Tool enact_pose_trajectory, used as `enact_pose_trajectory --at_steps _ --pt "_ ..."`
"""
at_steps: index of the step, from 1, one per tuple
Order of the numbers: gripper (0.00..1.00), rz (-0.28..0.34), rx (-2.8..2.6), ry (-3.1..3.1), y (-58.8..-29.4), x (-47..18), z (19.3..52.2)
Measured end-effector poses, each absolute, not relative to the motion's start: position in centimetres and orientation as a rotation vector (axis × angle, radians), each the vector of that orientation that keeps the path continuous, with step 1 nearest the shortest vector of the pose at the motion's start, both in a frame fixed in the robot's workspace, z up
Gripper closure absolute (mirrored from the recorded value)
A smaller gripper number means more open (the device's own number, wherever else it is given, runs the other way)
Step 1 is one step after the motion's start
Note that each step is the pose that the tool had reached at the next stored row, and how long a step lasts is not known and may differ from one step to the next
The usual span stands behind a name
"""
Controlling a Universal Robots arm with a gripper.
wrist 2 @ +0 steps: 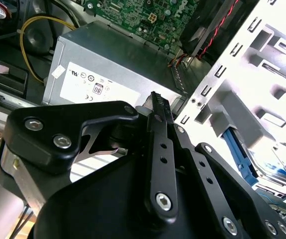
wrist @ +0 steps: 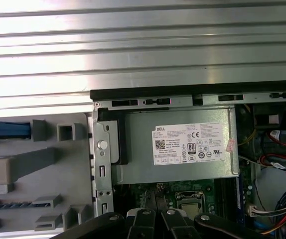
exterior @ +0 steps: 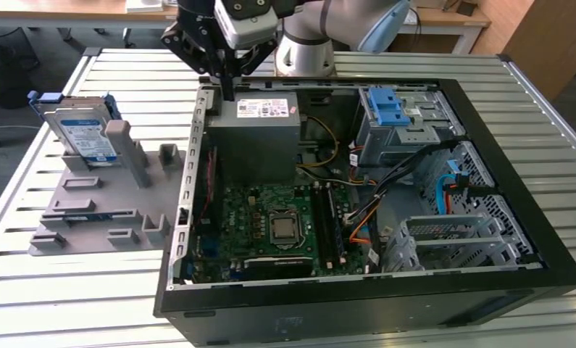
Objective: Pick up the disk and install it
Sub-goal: 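Reach for the disk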
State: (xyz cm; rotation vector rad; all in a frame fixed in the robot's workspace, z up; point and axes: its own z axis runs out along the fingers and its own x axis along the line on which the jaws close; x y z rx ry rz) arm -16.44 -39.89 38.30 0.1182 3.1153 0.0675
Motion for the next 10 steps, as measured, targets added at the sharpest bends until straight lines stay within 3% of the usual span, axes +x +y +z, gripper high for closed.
enact_pose_trajectory --at_steps 10 --pt "0.89 0.068 0.118 3.115 -39.89 -16.54 38.24"
